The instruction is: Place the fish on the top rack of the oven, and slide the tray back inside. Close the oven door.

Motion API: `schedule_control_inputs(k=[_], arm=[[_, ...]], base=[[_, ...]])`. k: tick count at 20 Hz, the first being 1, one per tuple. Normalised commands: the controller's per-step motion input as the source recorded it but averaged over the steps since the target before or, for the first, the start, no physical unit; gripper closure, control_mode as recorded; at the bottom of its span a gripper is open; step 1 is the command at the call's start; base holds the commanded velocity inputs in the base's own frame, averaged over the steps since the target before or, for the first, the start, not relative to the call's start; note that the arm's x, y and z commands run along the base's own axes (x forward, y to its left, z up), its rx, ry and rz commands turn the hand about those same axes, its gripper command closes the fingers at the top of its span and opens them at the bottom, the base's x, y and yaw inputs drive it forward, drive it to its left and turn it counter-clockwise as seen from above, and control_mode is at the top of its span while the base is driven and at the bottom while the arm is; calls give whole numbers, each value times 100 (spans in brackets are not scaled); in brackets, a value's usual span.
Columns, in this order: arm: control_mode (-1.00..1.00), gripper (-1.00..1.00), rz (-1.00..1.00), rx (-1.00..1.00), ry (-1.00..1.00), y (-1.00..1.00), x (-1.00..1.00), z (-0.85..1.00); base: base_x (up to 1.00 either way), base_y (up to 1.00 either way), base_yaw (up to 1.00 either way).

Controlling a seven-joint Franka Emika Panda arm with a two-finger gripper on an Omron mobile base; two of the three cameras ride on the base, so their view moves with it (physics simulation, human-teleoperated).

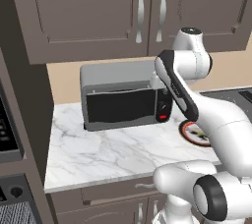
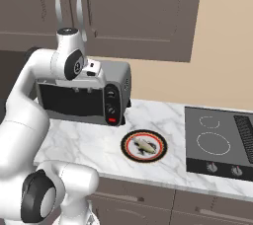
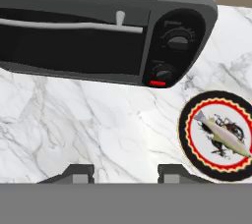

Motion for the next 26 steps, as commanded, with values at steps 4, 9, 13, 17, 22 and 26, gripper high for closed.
schedule_control_inputs(k=[4, 9, 13, 17, 22, 26], arm=[[-100, -100, 5, 0, -1, 4, -13, -19], [-100, -100, 13, 6, -9, -57, -35, -41], [-100, -100, 3, 2, 0, -78, -14, -20], [-100, -100, 8, 0, 0, -60, -2, -7], [-100, -100, 15, 0, -1, -57, 0, -3], [-100, -100, 14, 0, 0, -54, 0, -7]], base=[[0, 0, 0], [0, 0, 0], [0, 0, 0], [0, 0, 0], [0, 0, 0], [0, 0, 0]])
